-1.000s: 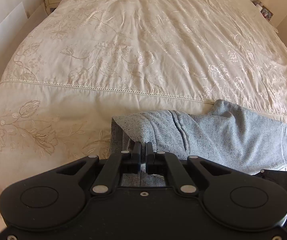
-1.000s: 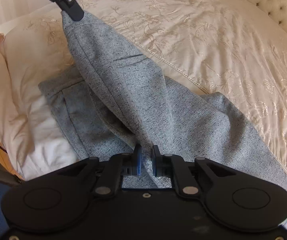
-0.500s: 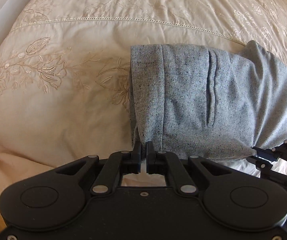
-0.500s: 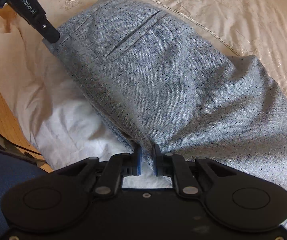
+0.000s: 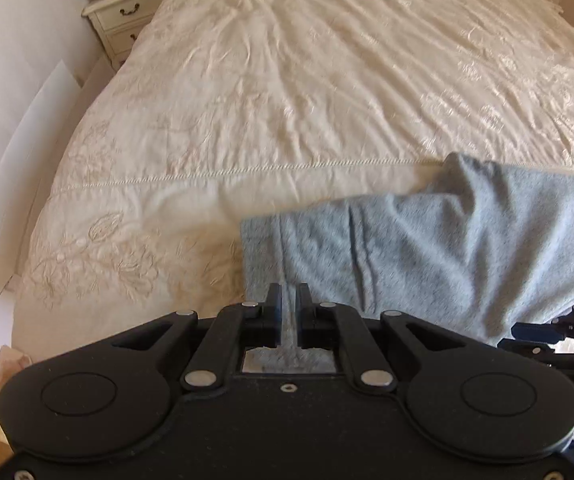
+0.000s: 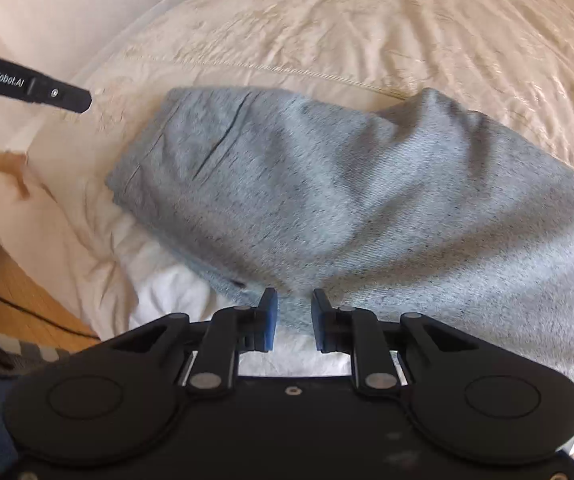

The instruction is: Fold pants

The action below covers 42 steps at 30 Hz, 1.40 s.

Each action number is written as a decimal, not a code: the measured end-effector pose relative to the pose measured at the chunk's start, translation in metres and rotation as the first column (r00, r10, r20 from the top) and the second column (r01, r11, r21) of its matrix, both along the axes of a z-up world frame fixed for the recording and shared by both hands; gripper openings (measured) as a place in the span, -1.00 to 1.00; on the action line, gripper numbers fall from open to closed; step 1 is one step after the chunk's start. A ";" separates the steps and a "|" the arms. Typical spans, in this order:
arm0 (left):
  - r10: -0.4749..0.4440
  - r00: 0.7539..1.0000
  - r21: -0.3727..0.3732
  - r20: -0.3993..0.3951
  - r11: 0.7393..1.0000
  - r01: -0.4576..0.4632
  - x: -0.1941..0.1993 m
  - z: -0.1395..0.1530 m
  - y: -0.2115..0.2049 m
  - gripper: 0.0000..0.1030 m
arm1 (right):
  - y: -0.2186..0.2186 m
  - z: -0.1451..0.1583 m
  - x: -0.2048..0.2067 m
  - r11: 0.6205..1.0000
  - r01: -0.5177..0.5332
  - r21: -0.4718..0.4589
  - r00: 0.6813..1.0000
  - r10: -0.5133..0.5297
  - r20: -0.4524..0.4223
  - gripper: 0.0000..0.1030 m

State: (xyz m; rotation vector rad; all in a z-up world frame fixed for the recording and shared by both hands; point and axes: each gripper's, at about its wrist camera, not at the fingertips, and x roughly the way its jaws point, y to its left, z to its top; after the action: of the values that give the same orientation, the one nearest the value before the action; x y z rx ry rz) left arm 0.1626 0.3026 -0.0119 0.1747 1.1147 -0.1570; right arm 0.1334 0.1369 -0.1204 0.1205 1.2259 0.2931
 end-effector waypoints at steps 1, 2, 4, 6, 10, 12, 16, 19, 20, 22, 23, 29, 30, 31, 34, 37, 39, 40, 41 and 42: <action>-0.006 1.000 -0.020 0.012 1.000 0.006 0.005 0.000 -0.007 -0.77 | -0.011 0.000 0.002 0.998 0.058 0.005 0.998 -0.058 0.002 -0.60; -0.011 1.000 -0.030 0.015 0.999 0.011 0.011 -0.003 -0.015 -0.68 | -0.024 0.001 0.006 0.991 0.136 0.007 0.991 -0.136 0.001 -0.60; 0.012 1.000 -0.018 0.004 1.000 -0.012 0.025 -0.018 -0.031 -0.67 | -0.047 -0.010 0.010 0.968 0.251 -0.017 0.968 -0.251 -0.014 -0.58; 0.047 0.999 -0.018 -0.019 0.999 -0.048 0.033 -0.037 -0.042 -0.67 | -0.069 -0.022 0.012 0.949 0.312 -0.035 0.949 -0.313 -0.025 -0.55; 0.116 0.982 0.030 -0.146 0.993 -0.113 0.023 -0.088 -0.048 -0.67 | -0.105 -0.062 0.006 0.935 0.344 -0.082 0.924 -0.353 -0.147 -0.56; 0.161 0.955 0.071 -0.249 0.987 -0.147 0.008 -0.117 -0.042 -0.68 | -0.116 -0.078 -0.005 0.938 0.339 -0.075 0.916 -0.347 -0.203 -0.64; 0.308 0.871 0.137 -0.382 0.951 -0.276 -0.023 -0.153 -0.024 -0.70 | -0.128 -0.080 -0.008 0.961 0.273 -0.047 0.929 -0.276 -0.246 -0.67; 0.397 0.834 0.156 -0.384 0.918 -0.365 -0.039 -0.157 -0.019 -0.81 | -0.138 -0.072 -0.009 0.973 0.225 -0.042 0.942 -0.229 -0.245 -0.64; 0.411 0.840 0.147 -0.355 0.912 -0.384 -0.042 -0.149 -0.021 -0.81 | -0.143 -0.066 -0.009 0.975 0.221 -0.028 0.949 -0.222 -0.225 -0.64; 0.416 0.858 0.121 -0.302 0.909 -0.398 -0.047 -0.131 -0.029 -0.81 | -0.159 -0.048 -0.005 0.972 0.233 0.013 0.959 -0.227 -0.169 -0.60; 0.415 0.867 0.107 -0.277 0.910 -0.401 -0.049 -0.121 -0.034 -0.80 | -0.168 -0.041 -0.004 0.968 0.248 0.027 0.959 -0.242 -0.146 -0.59; 0.333 0.934 0.040 -0.129 0.943 -0.331 -0.043 -0.070 -0.089 -0.78 | -0.230 -0.040 0.016 0.930 0.368 -0.005 0.927 -0.367 -0.080 -0.55; 0.314 0.943 0.029 -0.111 0.949 -0.313 -0.039 -0.067 -0.099 -0.75 | -0.239 -0.046 0.019 0.923 0.384 -0.023 0.919 -0.384 -0.086 -0.55; 0.298 0.950 0.023 -0.099 0.955 -0.297 -0.033 -0.067 -0.109 -0.72 | -0.247 -0.055 0.019 0.918 0.394 -0.041 0.912 -0.397 -0.102 -0.55; 0.261 0.963 0.019 -0.075 0.965 -0.260 -0.012 -0.072 -0.133 -0.66 | -0.261 -0.089 0.016 0.929 0.345 -0.134 0.907 -0.367 -0.208 -0.61; 0.238 0.968 0.051 -0.081 0.971 -0.235 0.003 -0.091 -0.151 -0.66 | -0.260 -0.091 0.005 0.952 0.275 -0.137 0.932 -0.299 -0.203 -0.62; 0.246 0.963 0.084 -0.114 0.968 -0.238 0.003 -0.107 -0.152 -0.65 | -0.258 -0.088 0.001 0.958 0.247 -0.146 0.939 -0.274 -0.208 -0.62; 0.254 0.957 0.099 -0.141 0.965 -0.242 0.002 -0.117 -0.151 -0.65 | -0.258 -0.088 0.001 0.959 0.244 -0.147 0.940 -0.271 -0.209 -0.62; 0.261 0.948 0.108 -0.183 0.964 -0.245 -0.002 -0.127 -0.151 -0.65 | -0.257 -0.085 0.001 0.958 0.247 -0.148 0.937 -0.275 -0.216 -0.62; 0.267 0.938 0.114 -0.221 0.962 -0.247 -0.006 -0.137 -0.149 -0.65 | -0.258 -0.083 0.002 0.957 0.252 -0.145 0.934 -0.280 -0.223 -0.60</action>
State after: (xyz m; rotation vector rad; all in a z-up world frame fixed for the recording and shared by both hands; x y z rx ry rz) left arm 0.1562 0.1533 -0.1484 0.0852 1.3706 0.1070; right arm 0.1358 -0.1208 -0.2033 0.2264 1.4466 -0.0313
